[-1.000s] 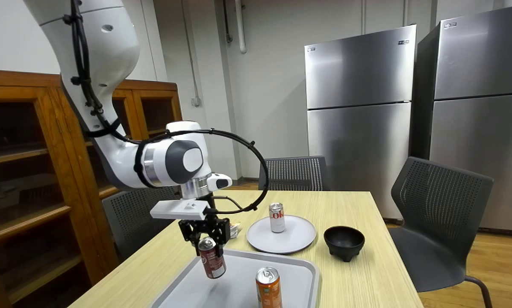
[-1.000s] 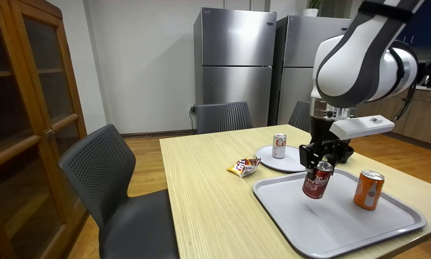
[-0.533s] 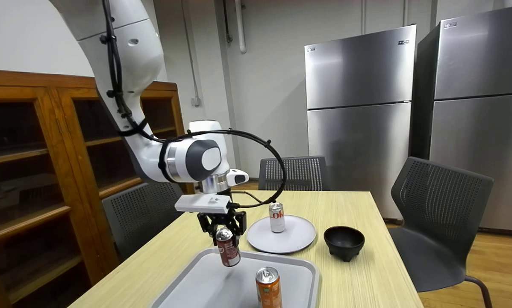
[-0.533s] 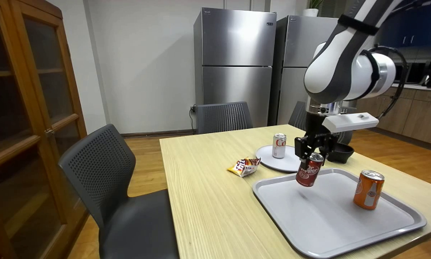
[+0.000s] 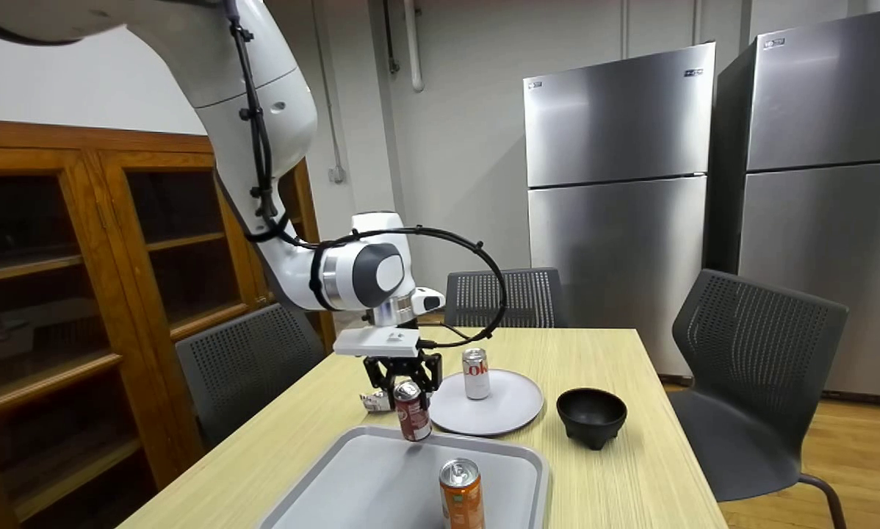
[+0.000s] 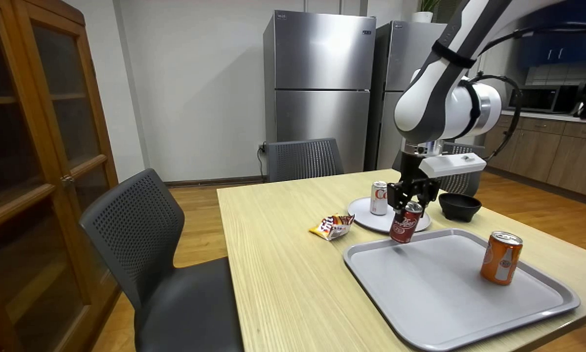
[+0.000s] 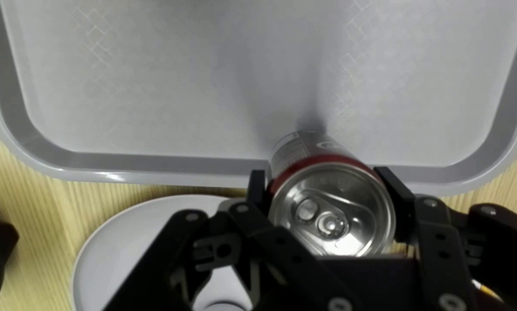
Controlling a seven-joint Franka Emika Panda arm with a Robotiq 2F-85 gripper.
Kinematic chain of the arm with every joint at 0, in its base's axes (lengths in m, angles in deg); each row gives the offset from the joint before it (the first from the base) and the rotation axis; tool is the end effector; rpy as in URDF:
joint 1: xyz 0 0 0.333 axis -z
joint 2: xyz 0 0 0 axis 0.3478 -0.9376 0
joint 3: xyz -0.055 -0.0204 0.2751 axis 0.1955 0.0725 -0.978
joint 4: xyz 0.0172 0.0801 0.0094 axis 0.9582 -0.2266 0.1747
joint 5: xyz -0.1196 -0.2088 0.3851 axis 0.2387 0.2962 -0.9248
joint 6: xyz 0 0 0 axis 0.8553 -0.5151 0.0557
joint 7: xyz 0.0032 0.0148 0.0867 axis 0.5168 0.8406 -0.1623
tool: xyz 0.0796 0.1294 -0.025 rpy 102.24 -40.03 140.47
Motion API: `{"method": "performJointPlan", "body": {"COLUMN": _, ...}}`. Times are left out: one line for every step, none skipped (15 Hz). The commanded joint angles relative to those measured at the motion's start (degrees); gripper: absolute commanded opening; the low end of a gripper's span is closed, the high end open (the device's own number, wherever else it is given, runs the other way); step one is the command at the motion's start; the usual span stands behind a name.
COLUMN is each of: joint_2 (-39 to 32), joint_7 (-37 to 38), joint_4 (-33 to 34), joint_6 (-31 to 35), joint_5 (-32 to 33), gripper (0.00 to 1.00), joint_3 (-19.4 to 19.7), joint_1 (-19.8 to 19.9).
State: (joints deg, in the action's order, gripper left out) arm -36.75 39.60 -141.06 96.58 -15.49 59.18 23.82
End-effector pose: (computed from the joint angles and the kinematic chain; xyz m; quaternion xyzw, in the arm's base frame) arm 0.5652 -0.0583 0.0474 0.9989 0.0354 0.0215 0.0238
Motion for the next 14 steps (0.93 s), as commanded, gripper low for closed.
{"method": "performJointPlan", "body": {"joint_2": -3.4, "joint_7": -2.5, "joint_4": 6.6, "joint_6": -4.3, "joint_5": -1.6, "gripper": 0.38, "joint_3": -1.9, "joint_1": 1.8}}
{"method": "performJointPlan", "body": {"joint_2": -4.2, "joint_7": -2.3, "joint_4": 8.1, "joint_6": -5.0, "joint_5": -1.6, "gripper": 0.38, "joint_3": -1.9, "joint_1": 1.8}}
{"method": "performJointPlan", "body": {"joint_2": -5.0, "joint_7": -2.4, "joint_4": 9.4, "joint_6": -5.7, "joint_5": -1.8, "gripper": 0.38, "joint_3": -2.1, "joint_1": 1.9}}
{"method": "performJointPlan", "body": {"joint_2": -5.8, "joint_7": -2.4, "joint_4": 10.8, "joint_6": -6.5, "joint_5": -1.9, "gripper": 0.38, "joint_3": -2.2, "joint_1": 1.9}}
{"method": "performJointPlan", "body": {"joint_2": -6.4, "joint_7": -2.1, "joint_4": 12.1, "joint_6": -7.3, "joint_5": -1.8, "gripper": 0.38, "joint_3": -2.1, "joint_1": 1.8}}
{"method": "performJointPlan", "body": {"joint_2": -7.0, "joint_7": -2.3, "joint_4": 13.4, "joint_6": -8.3, "joint_5": -2.0, "gripper": 0.38, "joint_3": -2.2, "joint_1": 2.0}}
{"method": "performJointPlan", "body": {"joint_2": -7.7, "joint_7": -2.3, "joint_4": 14.8, "joint_6": -9.3, "joint_5": -2.2, "gripper": 0.38, "joint_3": -2.3, "joint_1": 2.1}}
{"method": "performJointPlan", "body": {"joint_2": -8.3, "joint_7": -2.4, "joint_4": 16.2, "joint_6": -10.3, "joint_5": -2.5, "gripper": 0.38, "joint_3": -2.4, "joint_1": 2.2}}
{"method": "performJointPlan", "body": {"joint_2": -9.0, "joint_7": -2.6, "joint_4": 17.7, "joint_6": -11.5, "joint_5": -2.8, "gripper": 0.38, "joint_3": -2.5, "joint_1": 2.4}}
{"method": "performJointPlan", "body": {"joint_2": -9.6, "joint_7": -2.5, "joint_4": 19.0, "joint_6": -12.7, "joint_5": -2.9, "gripper": 0.38, "joint_3": -2.4, "joint_1": 2.4}}
{"method": "performJointPlan", "body": {"joint_2": -10.4, "joint_7": -2.4, "joint_4": 20.7, "joint_6": -13.9, "joint_5": -3.1, "gripper": 0.38, "joint_3": -2.3, "joint_1": 2.5}}
{"method": "performJointPlan", "body": {"joint_2": -11.0, "joint_7": -2.4, "joint_4": 22.0, "joint_6": -14.9, "joint_5": -3.0, "gripper": 0.38, "joint_3": -2.2, "joint_1": 2.5}}
{"method": "performJointPlan", "body": {"joint_2": -11.8, "joint_7": -2.4, "joint_4": 23.5, "joint_6": -16.1, "joint_5": -3.1, "gripper": 0.38, "joint_3": -2.2, "joint_1": 2.6}}
{"method": "performJointPlan", "body": {"joint_2": -12.5, "joint_7": -2.5, "joint_4": 25.0, "joint_6": -17.3, "joint_5": -3.2, "gripper": 0.38, "joint_3": -2.2, "joint_1": 2.7}}
